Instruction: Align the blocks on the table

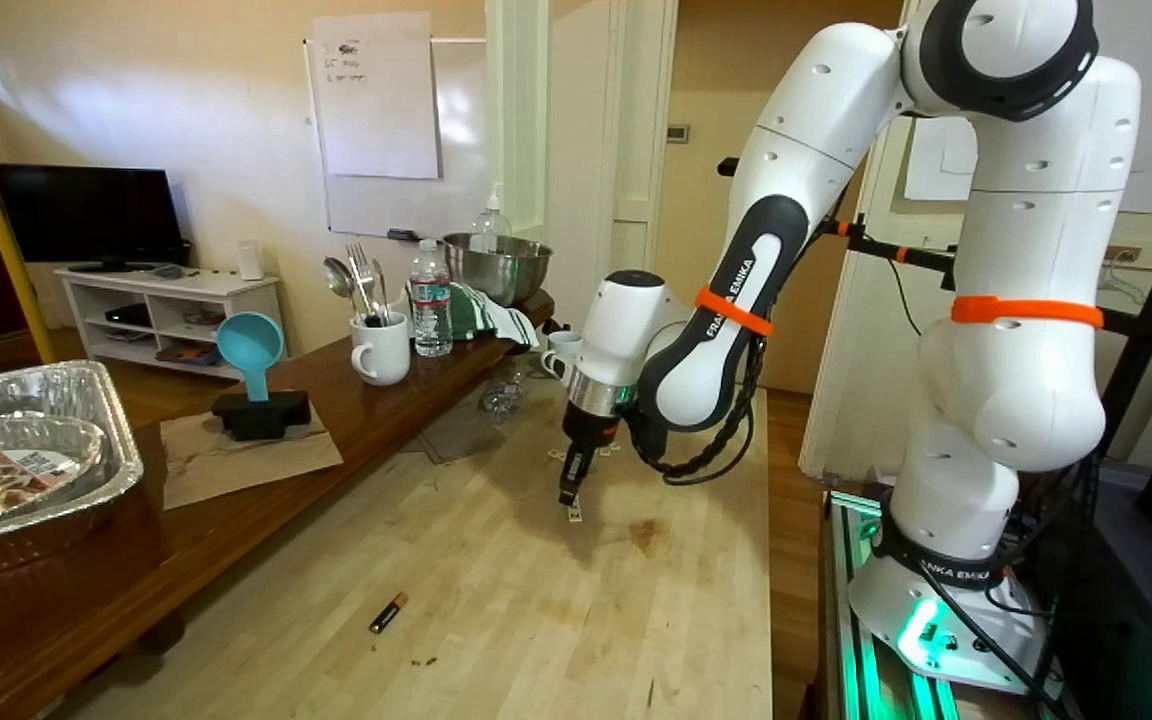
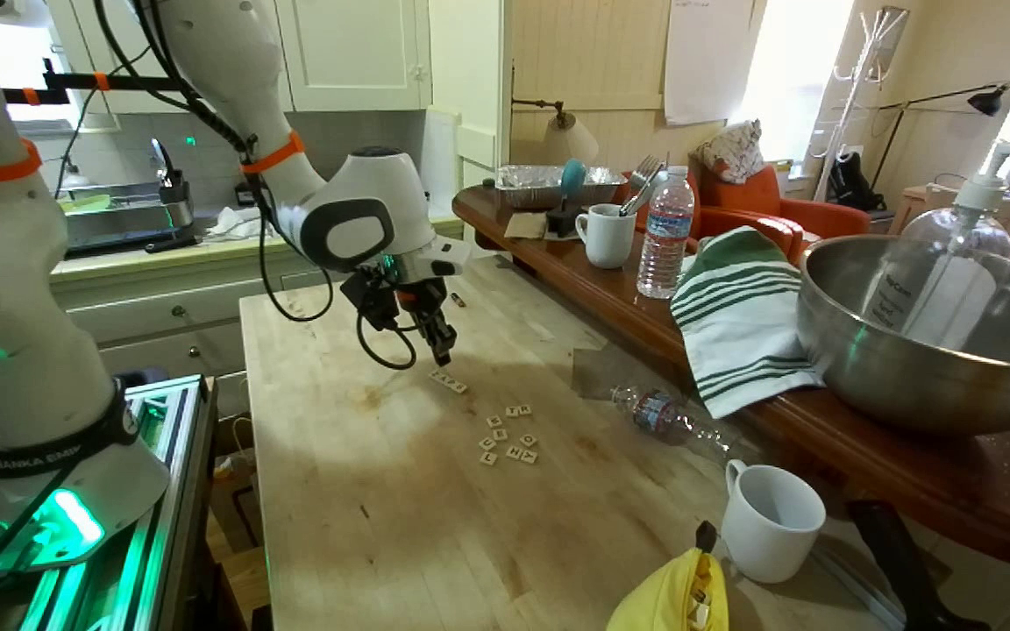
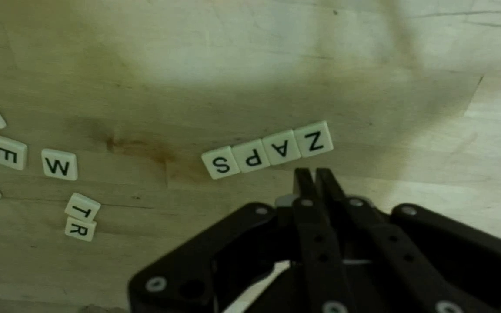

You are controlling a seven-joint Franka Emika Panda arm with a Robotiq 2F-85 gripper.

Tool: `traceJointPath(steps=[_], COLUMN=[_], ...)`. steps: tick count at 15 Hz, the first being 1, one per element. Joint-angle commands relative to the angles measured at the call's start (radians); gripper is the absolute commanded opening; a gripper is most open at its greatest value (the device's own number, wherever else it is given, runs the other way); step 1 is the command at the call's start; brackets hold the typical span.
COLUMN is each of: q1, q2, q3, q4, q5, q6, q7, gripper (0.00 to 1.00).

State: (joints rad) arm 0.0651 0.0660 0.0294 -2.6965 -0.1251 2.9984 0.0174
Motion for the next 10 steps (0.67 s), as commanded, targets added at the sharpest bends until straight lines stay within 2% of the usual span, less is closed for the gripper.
traceJointPath(steps=[1,9,10], q1=[-0.013,-0.025,-0.026], q2=[-0.044,-0.082,-0.087], q3=[0.01,0.003,0.0], q4=[-0.004,0.004,0.004], q5=[0.022,0.028,0.025], q6=[-0.056,-0.14,-0.145], q7=[-0.077,-0.268,-0.28], gripper=[0.4,0.99,1.0])
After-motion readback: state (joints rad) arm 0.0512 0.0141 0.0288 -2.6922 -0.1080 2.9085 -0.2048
